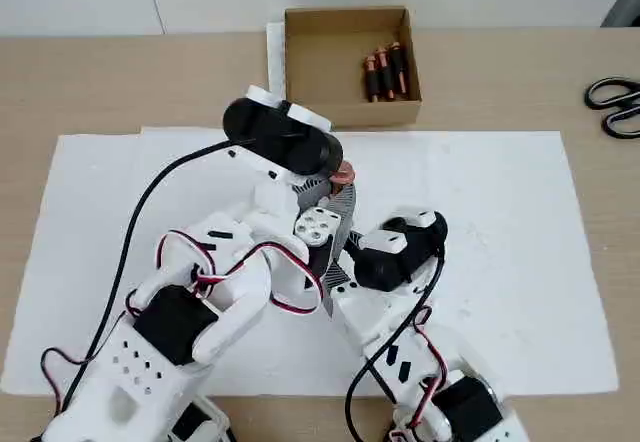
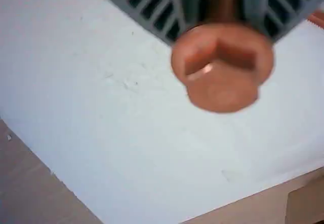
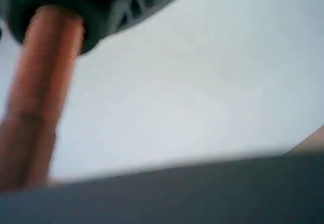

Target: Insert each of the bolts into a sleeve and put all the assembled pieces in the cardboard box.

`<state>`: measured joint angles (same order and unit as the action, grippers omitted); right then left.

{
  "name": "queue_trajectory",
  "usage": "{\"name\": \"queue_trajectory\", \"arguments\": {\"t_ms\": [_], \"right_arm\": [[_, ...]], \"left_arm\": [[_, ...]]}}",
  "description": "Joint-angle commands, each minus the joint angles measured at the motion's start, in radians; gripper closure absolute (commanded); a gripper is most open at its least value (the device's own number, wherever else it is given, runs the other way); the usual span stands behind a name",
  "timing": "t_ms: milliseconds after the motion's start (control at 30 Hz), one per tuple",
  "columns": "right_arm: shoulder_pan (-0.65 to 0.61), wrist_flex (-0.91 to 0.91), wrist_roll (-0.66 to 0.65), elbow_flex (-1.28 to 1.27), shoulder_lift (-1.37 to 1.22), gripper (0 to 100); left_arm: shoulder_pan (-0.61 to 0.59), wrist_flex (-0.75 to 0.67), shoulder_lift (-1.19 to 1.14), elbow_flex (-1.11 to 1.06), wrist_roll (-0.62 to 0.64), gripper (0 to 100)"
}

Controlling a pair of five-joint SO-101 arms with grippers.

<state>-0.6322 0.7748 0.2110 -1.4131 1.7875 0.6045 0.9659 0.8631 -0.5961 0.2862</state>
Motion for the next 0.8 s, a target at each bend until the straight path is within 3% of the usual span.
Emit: {"name": "queue_trajectory", "arguments": {"t_ms": [0, 767], "right_arm": [[-0.001, -0.001, 0.003, 0.009, 0.001, 99.5], [-0.001, -0.001, 0.003, 0.009, 0.001, 99.5]], "left_arm": [[-0.003, 0.005, 0.028, 0.012, -0.008, 99], [0.003, 0.034, 0.069, -0.048, -0.011, 99]]}}
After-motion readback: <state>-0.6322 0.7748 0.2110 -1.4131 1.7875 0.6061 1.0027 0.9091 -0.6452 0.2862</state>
